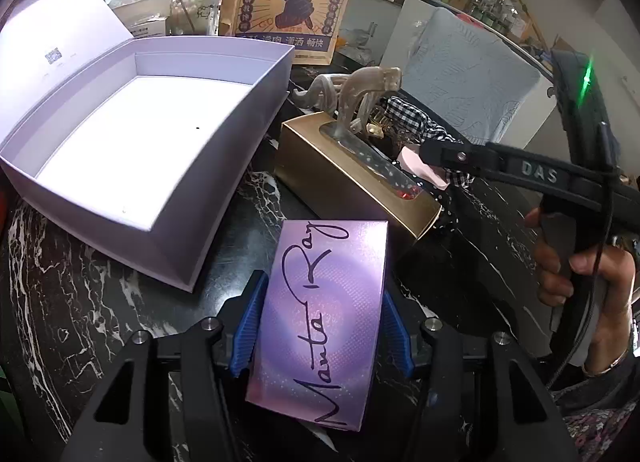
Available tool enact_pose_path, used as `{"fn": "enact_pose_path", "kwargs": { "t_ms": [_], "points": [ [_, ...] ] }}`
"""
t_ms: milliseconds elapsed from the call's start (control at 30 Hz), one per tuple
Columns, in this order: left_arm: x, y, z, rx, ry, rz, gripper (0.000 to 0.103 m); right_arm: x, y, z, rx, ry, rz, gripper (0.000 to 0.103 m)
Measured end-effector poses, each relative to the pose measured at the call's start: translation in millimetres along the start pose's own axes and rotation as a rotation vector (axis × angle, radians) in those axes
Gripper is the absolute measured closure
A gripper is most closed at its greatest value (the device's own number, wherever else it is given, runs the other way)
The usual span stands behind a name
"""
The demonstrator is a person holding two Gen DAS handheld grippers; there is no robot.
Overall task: Organize rigid objects
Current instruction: 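Grasp the purple Manta Ray box with the left tool while the right tool grasps the gingham scrunchie, then carry the purple box with the left tool while the right tool carries the scrunchie to the white box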
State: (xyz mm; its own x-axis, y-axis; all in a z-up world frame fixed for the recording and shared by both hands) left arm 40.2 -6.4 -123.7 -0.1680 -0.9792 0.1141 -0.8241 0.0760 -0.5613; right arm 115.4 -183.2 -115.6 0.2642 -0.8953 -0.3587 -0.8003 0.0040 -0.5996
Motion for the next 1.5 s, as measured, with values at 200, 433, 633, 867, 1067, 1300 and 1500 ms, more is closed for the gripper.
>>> {"fn": "enact_pose_path", "kwargs": {
  "t_ms": [200,433,633,867,1067,1300,1500],
  "points": [
    [1.4,-2.9,1.5,-0.012,-0.017,0.000,0.049,4.0,-3.3,7.3,0.000,-0.036,0.058,0.067],
    [-4.9,-3.1,0.4,-0.008,-0.020,-0.033,0.050,9.0,2.2,-11.9,0.046,-0.014,0.081,0.077],
    [-5.3,-0.5,-11.0,0.016,-0.023,-0.037,0.050,8.2,16.0,-26.6,0.042,-0.018,0.093,0.077],
    [-2.4,-2.1,-33.3,0.086,-0.035,-0.038,0.051,0.1,31.9,-46.8,0.039,-0.021,0.080,0.077],
    [-2.6,-3.0,-51.4,0.137,-0.035,-0.037,0.051,-9.9,41.1,-61.3,0.038,-0.037,0.072,0.077],
    [-5.9,-15.5,-68.0,0.190,-0.053,-0.040,0.051,-34.4,40.3,-80.2,0.053,-0.056,-0.007,0.077],
    [-6.7,-30.4,-79.9,0.238,-0.049,-0.035,0.051,-57.5,36.0,-90.5,0.064,-0.092,-0.078,0.077]
  ]
}}
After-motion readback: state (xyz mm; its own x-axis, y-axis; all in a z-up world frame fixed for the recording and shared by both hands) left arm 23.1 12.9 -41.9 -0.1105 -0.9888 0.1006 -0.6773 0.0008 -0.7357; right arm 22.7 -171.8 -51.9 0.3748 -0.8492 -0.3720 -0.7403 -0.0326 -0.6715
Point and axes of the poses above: each gripper's, at about its wrist camera, not at the fingertips, and z roughly the way its jaws point, x to its right, y to its underside, the point moved 5 cm from there along z, roughly the way its jaws point, and after that the axes turned 8 degrees about -y, right-handed, at the moved point
